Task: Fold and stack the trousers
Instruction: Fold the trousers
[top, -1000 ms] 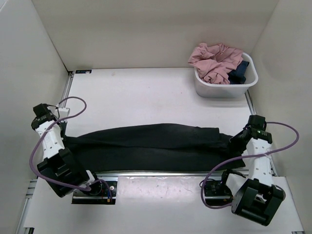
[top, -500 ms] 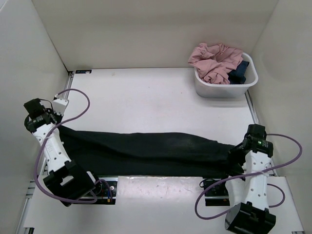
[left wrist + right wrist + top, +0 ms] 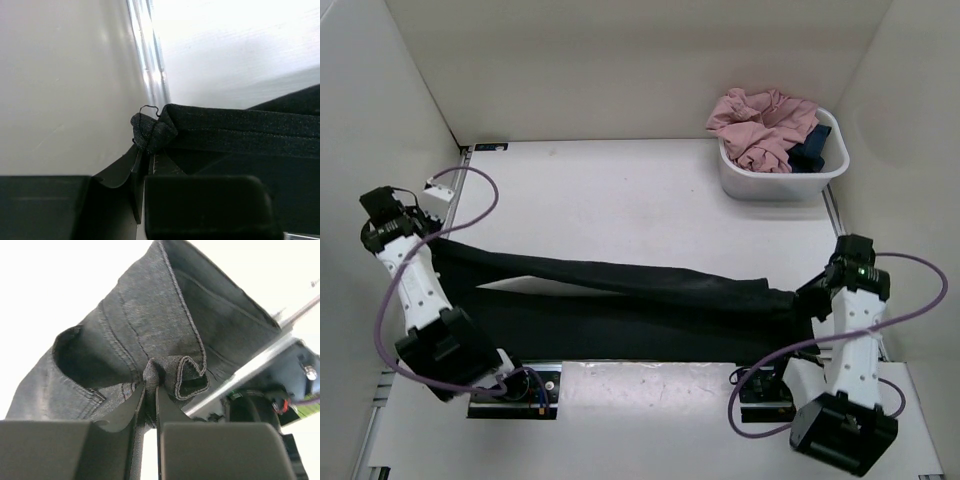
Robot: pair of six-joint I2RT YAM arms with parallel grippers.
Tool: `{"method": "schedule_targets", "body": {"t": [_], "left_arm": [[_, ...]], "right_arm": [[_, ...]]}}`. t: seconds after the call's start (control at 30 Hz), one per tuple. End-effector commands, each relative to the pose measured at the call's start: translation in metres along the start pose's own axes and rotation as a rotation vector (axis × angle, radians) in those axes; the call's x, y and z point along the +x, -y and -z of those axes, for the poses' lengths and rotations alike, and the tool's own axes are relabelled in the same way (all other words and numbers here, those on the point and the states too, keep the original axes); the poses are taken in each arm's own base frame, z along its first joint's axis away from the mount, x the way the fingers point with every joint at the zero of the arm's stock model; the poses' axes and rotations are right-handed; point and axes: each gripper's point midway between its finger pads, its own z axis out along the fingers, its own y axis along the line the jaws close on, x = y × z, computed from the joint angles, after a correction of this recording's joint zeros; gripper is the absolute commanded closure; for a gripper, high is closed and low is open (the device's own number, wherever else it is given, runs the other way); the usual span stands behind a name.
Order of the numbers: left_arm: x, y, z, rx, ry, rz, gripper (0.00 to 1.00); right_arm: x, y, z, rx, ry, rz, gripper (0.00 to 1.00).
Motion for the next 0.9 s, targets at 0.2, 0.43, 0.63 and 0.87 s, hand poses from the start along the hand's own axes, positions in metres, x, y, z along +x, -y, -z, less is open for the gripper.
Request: {"method": "schedule_targets", "body": {"t": [0.2,0.43,0.63,0.87], "left_arm": [[0.09,0.057,0.013,0.072,-0.216,-0.183,0.86],[0.152,0.089,0.012,0.132,-0.414,-0.186,0.74],[0.175,0.096,0.038,0.236,-0.55,-0.291,0.4],[0.104,0.071,0.058,0.342,-0.312,-0.279,0.16]], "right_arm": [[0.066,0.056,-0.012,0.158,-0.159,0.006,0.95],[0.067,0.057,-0.01,0.202,-0.198,-0.025,0.31],[0.035,0.046,0.019,0.182,-0.095,0.022,0.24],[0.001,0.017,0.03,0.216,-0.03,0.183,0.12]]}}
